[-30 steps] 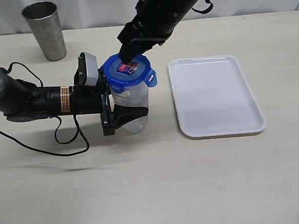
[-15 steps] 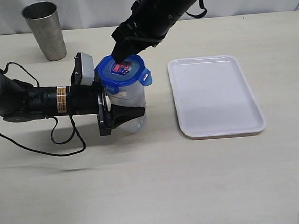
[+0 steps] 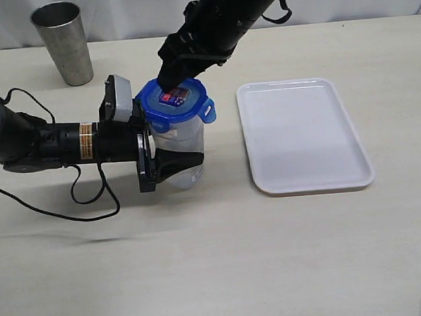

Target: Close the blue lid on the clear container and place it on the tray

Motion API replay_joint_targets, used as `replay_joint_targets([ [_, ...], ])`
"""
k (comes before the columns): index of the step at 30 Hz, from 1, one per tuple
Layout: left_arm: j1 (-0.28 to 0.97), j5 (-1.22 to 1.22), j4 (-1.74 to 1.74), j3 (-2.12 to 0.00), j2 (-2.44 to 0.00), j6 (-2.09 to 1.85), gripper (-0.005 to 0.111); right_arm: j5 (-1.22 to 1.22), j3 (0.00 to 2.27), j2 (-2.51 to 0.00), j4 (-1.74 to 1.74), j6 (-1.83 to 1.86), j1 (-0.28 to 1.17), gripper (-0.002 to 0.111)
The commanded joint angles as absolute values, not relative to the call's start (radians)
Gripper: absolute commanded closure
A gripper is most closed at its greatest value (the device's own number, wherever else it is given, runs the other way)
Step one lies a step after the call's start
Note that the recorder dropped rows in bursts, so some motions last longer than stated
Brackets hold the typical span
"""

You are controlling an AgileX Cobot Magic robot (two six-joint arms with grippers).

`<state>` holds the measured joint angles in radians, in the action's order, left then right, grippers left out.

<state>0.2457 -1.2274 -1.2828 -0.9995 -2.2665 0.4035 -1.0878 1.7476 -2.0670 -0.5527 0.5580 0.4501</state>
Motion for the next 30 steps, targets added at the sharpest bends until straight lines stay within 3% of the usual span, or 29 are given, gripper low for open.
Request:
replay_joint_targets([
  [1,0.234,-1.206,-1.245,-1.003,-2.260,0.397,0.107,-1.221,1.728,-2.115,-0.348,0.553,0.452,0.051],
  [18,0.234,-1.204,-1.239,-1.003,-2.260,0.397,0.107,-1.221,1.931,-2.115,-0.307,0.592,0.456,0.051],
  [30,0.234,-1.206,-1.236,-1.003,-2.260,0.397,0.107,-1.221,1.941,-2.091,-0.343,0.688,0.456,0.051],
])
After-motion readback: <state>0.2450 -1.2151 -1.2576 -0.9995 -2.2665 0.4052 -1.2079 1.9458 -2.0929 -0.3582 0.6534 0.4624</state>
